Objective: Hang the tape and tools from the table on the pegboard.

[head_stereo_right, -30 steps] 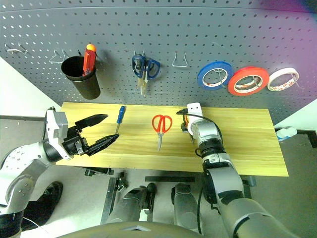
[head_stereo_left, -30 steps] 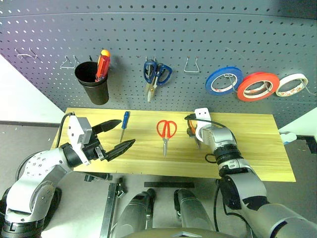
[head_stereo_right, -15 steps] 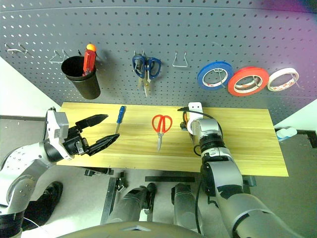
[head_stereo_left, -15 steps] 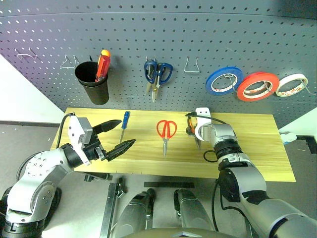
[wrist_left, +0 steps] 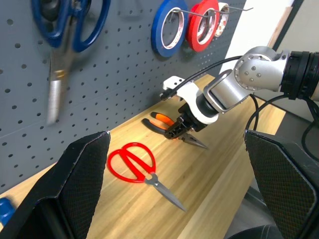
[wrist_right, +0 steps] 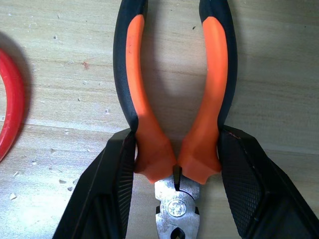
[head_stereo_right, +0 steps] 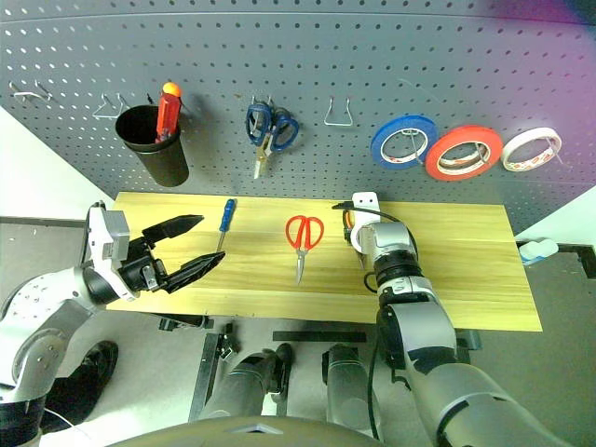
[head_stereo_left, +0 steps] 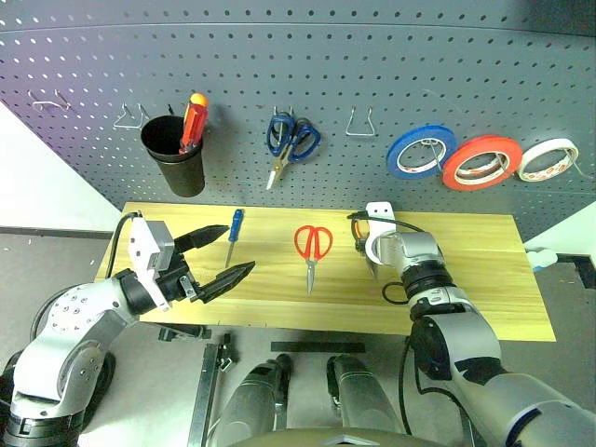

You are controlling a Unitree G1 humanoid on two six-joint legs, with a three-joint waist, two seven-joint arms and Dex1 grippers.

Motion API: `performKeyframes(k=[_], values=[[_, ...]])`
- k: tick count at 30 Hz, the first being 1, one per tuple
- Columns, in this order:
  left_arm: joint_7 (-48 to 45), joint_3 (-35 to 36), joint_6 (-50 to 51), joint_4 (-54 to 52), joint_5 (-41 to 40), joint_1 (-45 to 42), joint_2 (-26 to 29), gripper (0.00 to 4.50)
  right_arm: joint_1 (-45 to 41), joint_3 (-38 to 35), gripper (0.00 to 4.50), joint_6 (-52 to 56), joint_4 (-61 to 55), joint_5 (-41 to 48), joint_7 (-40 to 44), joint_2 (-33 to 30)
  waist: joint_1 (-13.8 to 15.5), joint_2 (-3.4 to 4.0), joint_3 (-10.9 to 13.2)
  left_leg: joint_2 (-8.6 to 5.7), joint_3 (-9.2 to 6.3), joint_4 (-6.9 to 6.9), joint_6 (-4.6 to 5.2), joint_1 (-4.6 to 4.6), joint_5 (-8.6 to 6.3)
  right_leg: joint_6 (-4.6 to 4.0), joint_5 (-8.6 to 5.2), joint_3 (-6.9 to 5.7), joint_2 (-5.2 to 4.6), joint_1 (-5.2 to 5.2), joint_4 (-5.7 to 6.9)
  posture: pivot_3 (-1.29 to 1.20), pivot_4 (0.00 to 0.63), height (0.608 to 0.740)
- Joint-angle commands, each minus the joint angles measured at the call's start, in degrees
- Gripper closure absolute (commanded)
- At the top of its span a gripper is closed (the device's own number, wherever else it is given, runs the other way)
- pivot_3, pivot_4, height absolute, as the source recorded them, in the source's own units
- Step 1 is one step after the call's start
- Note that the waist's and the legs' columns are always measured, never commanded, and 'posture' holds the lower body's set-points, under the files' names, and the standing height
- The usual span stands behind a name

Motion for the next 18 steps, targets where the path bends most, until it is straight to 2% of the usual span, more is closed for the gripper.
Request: performKeyframes(k=[1, 4, 9, 18], values=[[-0.22, 0.84, -0.59, -1.74, -0.84, 0.13, 0.42, 0.00, 1.04, 0.29, 2.37, 0.68, 0.42, -0.22, 0.01, 0.18, 0.01, 0.00, 0.00, 0.00, 0.00, 0.00, 0.00, 0.00, 0.00, 0.00, 0.00, 0.00, 0.00, 0.00, 0.00, -0.06, 0.267, 0.740], [-0.39, 0.66, -0.79, -1.71, -0.59, 0.17, 0.49, 0.00, 1.08, -0.01, 2.37, 0.13, 0.10, 0.34, 0.95, 0.18, 0.01, 0.00, 0.00, 0.00, 0.00, 0.00, 0.00, 0.00, 0.00, 0.00, 0.00, 0.00, 0.00, 0.00, 0.00, -0.07, 0.262, 0.740], [-0.74, 0.73, -0.85, -0.87, -0.76, -0.34, 0.45, 0.00, 1.81, -2.82, 2.37, -1.12, -1.55, 5.05, 9.80, -1.45, 0.00, 0.00, 0.00, 0.00, 0.00, -0.01, 0.00, 0.00, 0.00, 0.00, 0.00, 0.00, 0.00, 0.00, -0.01, -0.08, 0.255, 0.740], [-2.08, 1.06, -1.38, 1.76, -0.24, -1.83, 0.60, 0.00, 8.88, 0.67, 2.37, -2.19, -9.30, 5.75, 21.96, -7.25, 0.06, 0.00, 0.00, 0.00, 0.00, -0.03, 0.00, 0.00, 0.00, 0.00, 0.00, -0.01, 0.00, 0.01, -0.05, -0.12, 0.240, 0.740]])
